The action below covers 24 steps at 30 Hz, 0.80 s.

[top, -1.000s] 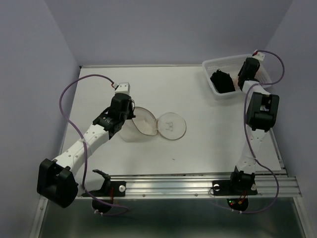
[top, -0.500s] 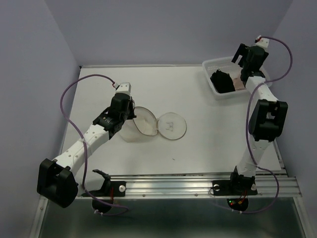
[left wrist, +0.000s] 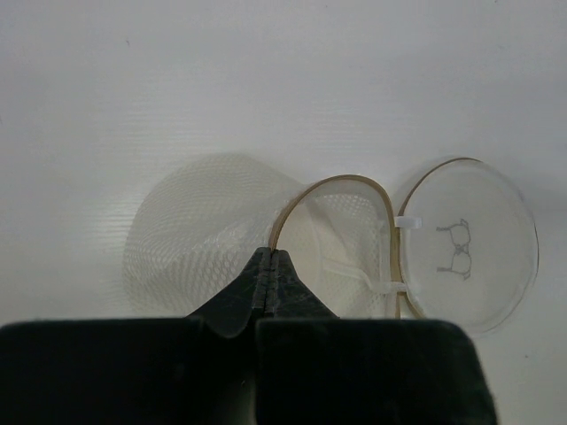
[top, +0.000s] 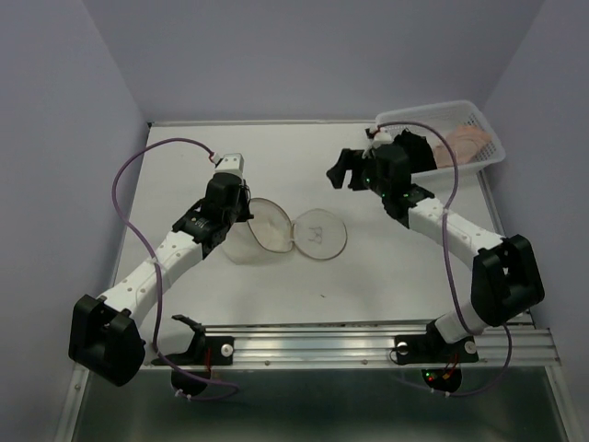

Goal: Unzip the laundry bag and remove the bra

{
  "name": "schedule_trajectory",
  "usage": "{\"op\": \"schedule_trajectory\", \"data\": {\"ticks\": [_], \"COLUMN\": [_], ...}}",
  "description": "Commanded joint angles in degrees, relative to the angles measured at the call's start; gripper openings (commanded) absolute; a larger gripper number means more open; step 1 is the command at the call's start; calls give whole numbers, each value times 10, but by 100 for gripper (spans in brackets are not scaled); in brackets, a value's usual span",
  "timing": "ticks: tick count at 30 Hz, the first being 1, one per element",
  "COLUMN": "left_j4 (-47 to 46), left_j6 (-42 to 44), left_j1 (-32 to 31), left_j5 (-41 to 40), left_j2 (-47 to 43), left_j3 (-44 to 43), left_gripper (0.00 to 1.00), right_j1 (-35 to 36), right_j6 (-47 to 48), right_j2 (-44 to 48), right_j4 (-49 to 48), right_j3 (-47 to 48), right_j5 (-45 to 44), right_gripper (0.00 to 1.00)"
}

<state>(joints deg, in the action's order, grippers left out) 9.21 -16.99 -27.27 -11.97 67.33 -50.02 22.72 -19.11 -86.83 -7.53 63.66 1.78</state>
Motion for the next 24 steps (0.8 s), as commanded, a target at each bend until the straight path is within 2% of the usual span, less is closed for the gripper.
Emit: {"op": "schedule_trajectory", "data": {"ticks": [1, 5, 6, 12, 24], "left_j4": [-18, -19, -19, -19, -24], "left_j6": [6, 6, 6, 6, 5], "left_j1": [1, 1, 1, 1, 1], "left_j5": [5, 2, 0, -2, 12], "left_j2": [-13, -14, -14, -11, 3], "left_j3": [-7, -6, -6, -6, -5], "left_gripper": [0, 0, 0, 0, 0], "right_j1": [26, 31, 31, 36, 48], "right_j6": [-60, -73, -72, -66, -66], "right_j2": [16, 36, 39, 45, -20], "right_j4": [8, 12, 14, 16, -11], "right_j3": [-80, -163, -185, -234, -224], "right_j5": [5, -11, -8, 19, 29], "right_gripper": [85, 76, 68, 50, 46]}}
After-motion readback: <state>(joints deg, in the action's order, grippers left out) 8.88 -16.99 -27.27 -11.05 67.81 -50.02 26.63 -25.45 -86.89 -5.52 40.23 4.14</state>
